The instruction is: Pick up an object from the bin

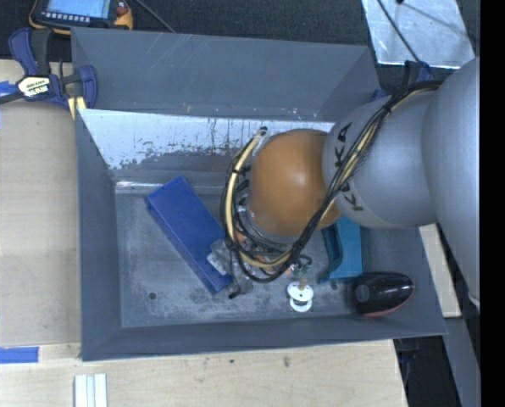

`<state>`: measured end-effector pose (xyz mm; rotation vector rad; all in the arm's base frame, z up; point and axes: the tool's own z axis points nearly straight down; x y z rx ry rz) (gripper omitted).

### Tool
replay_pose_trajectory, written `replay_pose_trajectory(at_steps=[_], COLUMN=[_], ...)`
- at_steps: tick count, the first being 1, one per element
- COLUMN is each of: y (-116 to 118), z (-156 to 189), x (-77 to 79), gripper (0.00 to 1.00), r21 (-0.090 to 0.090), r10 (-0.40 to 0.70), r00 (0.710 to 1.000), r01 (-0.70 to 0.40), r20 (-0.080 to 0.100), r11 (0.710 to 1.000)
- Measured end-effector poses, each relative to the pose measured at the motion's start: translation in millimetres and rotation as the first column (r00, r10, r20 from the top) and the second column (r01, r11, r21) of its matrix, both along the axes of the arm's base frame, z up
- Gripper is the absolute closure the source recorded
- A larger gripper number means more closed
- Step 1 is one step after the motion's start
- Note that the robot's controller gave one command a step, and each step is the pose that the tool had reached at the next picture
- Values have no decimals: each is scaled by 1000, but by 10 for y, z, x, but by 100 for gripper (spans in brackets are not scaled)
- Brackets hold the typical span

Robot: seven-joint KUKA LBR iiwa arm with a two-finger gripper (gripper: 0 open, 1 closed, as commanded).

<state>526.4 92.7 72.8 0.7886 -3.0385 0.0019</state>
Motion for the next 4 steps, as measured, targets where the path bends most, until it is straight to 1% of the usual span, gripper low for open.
replay_pose_trajectory(at_steps=[1,4], y=[-4,1], z=[58,624], x=[-12,-12], gripper=[100,100], r21=[0,2], r10=[-1,-2], r00=[1000,1000], r01=[1,2], r20=[-2,0], r11=[1000,1000])
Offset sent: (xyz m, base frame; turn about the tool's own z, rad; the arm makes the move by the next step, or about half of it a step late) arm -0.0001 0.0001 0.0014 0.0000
